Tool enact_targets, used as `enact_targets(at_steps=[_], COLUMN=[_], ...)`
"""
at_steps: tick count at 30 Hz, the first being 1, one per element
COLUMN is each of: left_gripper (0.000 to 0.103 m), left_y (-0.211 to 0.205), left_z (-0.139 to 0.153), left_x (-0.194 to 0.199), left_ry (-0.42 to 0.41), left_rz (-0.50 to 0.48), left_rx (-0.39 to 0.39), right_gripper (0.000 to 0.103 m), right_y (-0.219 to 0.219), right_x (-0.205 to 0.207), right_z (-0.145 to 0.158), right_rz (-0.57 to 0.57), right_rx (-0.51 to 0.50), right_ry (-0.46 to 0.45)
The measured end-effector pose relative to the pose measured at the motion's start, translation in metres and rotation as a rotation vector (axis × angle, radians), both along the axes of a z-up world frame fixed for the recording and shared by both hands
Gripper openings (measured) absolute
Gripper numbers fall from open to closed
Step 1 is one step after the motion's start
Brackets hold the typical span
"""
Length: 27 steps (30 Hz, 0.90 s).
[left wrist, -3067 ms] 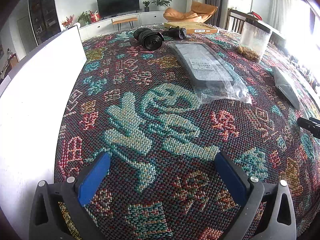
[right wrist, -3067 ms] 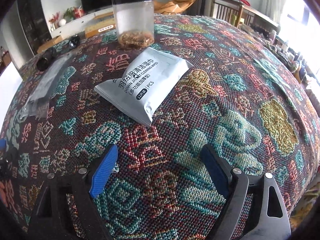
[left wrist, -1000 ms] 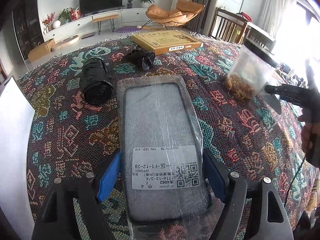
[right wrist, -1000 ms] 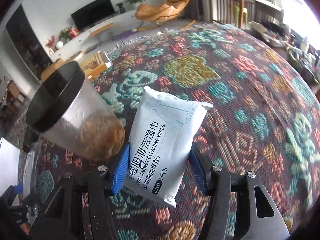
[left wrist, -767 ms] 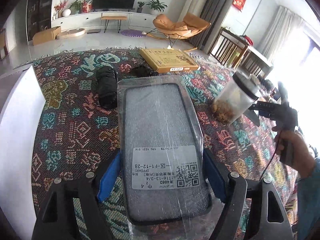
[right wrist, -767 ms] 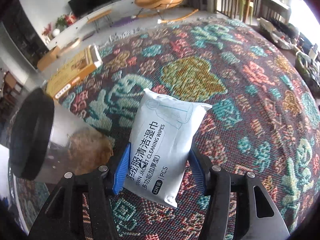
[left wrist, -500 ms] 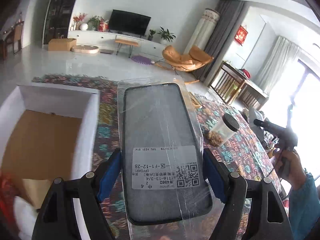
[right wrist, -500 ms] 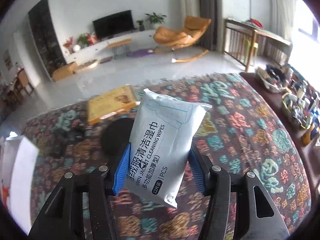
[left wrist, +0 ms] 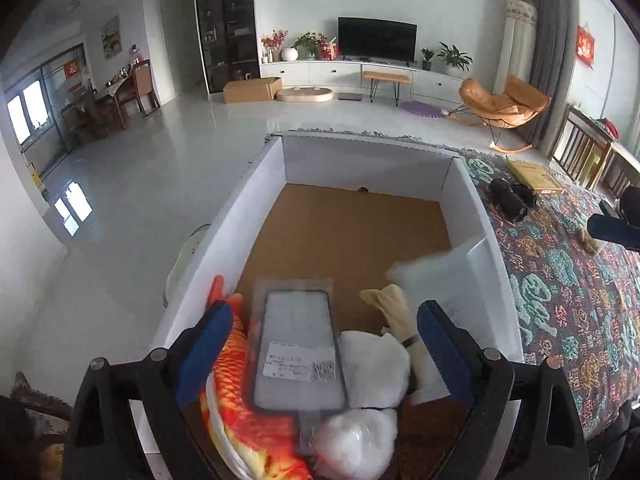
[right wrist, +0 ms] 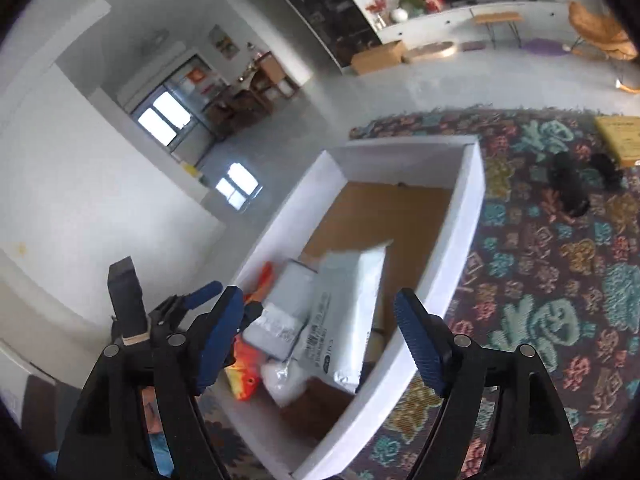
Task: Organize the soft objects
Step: 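Carry both held items over the white box and release them inside, then move the left tool to the black rolled bag and grasp it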
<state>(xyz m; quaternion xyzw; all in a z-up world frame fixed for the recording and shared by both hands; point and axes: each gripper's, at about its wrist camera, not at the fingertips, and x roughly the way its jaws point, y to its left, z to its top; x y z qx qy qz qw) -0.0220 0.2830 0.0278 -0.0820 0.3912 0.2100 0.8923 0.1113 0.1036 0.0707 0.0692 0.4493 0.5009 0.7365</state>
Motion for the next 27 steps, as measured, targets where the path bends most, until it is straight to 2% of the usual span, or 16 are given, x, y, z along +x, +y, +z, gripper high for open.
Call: enact_targets(at_steps=[2, 5, 8, 11, 13, 15, 18, 19, 21, 27], left_gripper=[0.096, 0.096, 0.096, 0.096, 0.096, 0.096, 0.096, 0.096, 0.096, 0.096], left_y=[0.004, 0.007, -0.008, -0.039, -0.062, -0.082, -0.112, -0.122, -0.137, -0.169], left_z=[-0.002, -0.002, 0.003, 0.008, 0.011, 0.012, 0.014, 0.015, 0.015, 0.016], left_x=[-0.008, -0.011, -0.006, 0.009, 0.021, 0.032, 0.052, 0.059, 0.066, 0.076], left_ry=[-0.020, -0.050, -0.073, -0.077, -0.072, -0.070, -0.055, -0.048, -0.042, -0.036], left_rz=[0.024, 0.025, -0.014, -0.085, -0.134, -0.176, -0.222, -0.234, -0.260, -0.308], left_rx=[0.015, 0.004, -0.004, 0.010, 0.028, 0.051, 0.097, 0.109, 0.122, 0.142], right_gripper=[0.080, 0.081, 0.081, 0.081, 0.081, 0.081, 0.081, 0.081, 0.081, 0.081], right_y=[-0.003, -0.030, -0.074, -0.131, -0.177, -0.221, -0.267, -0.276, -0.284, -0.275], right_x=[-0.003, 0.003, 0.017, 0.031, 0.038, 0.038, 0.031, 0.031, 0.027, 0.025], right_z=[-0.005, -0.016, -0.050, -0.108, -0.148, -0.172, -0.183, -0.182, -0.173, -0.173], right_rz=[-0.017, -0.116, -0.265, -0.423, -0.526, -0.609, -0.716, -0.745, -0.771, -0.766], right_rx=[-0.016, -0.120, -0.316, -0.539, -0.633, -0.617, -0.571, -0.548, -0.491, -0.550], right_ry=[-0.042, -0.184, -0.353, -0.458, -0.421, -0.338, -0.269, -0.238, -0.239, -0.253])
